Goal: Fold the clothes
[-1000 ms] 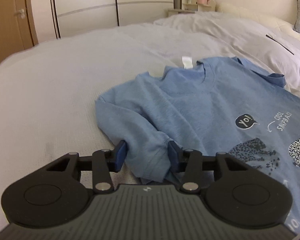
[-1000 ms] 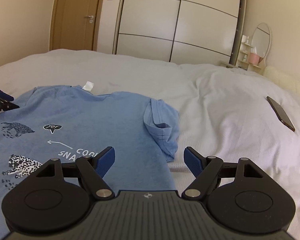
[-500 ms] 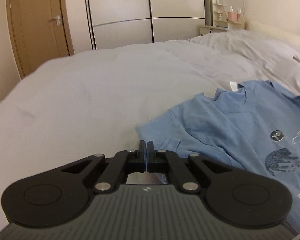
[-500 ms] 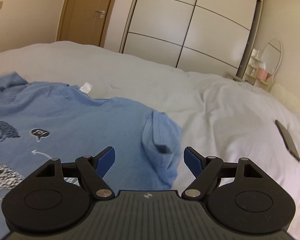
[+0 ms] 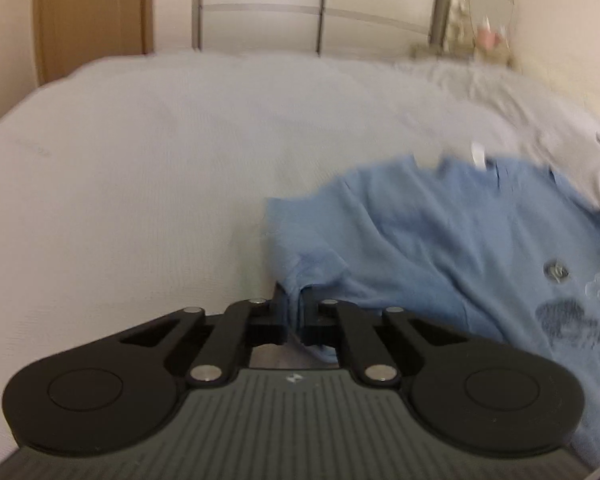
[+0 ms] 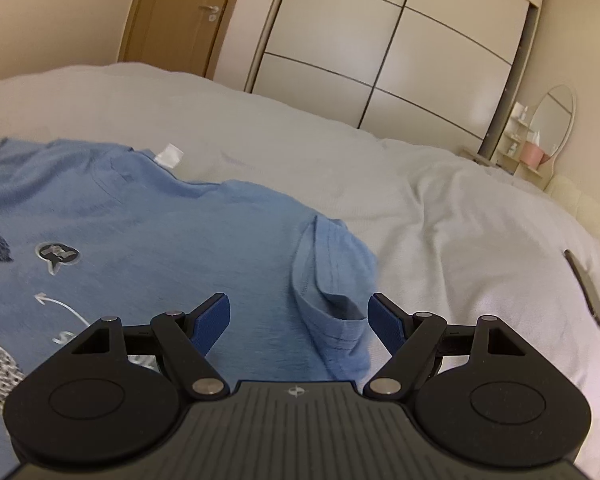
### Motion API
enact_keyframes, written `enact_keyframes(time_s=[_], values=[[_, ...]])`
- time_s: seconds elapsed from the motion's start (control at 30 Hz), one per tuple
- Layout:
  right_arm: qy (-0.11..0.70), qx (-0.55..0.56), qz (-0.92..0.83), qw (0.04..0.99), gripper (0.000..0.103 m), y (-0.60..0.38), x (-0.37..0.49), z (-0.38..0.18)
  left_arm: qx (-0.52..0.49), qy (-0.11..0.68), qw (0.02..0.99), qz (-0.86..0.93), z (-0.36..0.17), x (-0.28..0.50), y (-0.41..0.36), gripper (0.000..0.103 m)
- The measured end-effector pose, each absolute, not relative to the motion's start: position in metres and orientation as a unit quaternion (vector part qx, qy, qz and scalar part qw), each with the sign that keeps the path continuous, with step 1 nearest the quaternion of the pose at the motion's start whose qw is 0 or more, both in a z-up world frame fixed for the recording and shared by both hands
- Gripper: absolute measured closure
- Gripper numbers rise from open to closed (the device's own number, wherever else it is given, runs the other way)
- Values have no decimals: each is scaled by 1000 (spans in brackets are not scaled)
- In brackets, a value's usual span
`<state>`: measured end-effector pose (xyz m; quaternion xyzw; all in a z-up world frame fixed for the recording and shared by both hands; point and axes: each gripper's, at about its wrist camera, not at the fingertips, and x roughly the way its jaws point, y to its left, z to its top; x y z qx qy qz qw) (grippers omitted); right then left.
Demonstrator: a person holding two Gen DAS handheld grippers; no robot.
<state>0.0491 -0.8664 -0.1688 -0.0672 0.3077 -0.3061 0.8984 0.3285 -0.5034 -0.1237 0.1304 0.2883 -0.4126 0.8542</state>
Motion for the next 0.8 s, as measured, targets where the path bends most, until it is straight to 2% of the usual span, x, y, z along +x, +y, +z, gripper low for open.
enact_keyframes(time_s=[0.07,0.2,0.27,0.3,0.33,0.4,0.53,0.57,0.63,0.67,0.8], values=[[313,-87,-308,894,25,-871,52,-171,132,269,871,-390,-110,342,-489,100],[334,-112,-302,886,26,-887,63,-178,132,281,874,-373,-103,374,-475,100],[346,-98,-301,883,41,-902,66,-182,148,283,871,-374,-108,375,-480,100],[351,-78,-301,883,64,-911,67,-183,155,285,868,-375,-111,374,-483,100],[344,-57,-308,885,103,-921,66,-181,162,286,867,-375,-114,372,-485,100],[313,-28,-349,883,103,-941,57,-174,173,286,866,-372,-121,367,-487,99],[269,51,-480,834,103,-987,21,-163,177,292,868,-362,-130,364,-483,89],[276,59,-500,819,103,-994,14,-165,172,291,869,-360,-129,361,-479,86],[286,61,-519,803,102,-998,-2,-170,163,287,874,-356,-122,356,-470,68],[283,73,-518,804,102,-996,-11,-170,159,285,877,-354,-119,353,-465,67],[271,113,-503,813,85,-982,-45,-169,144,274,881,-357,-101,326,-443,62]])
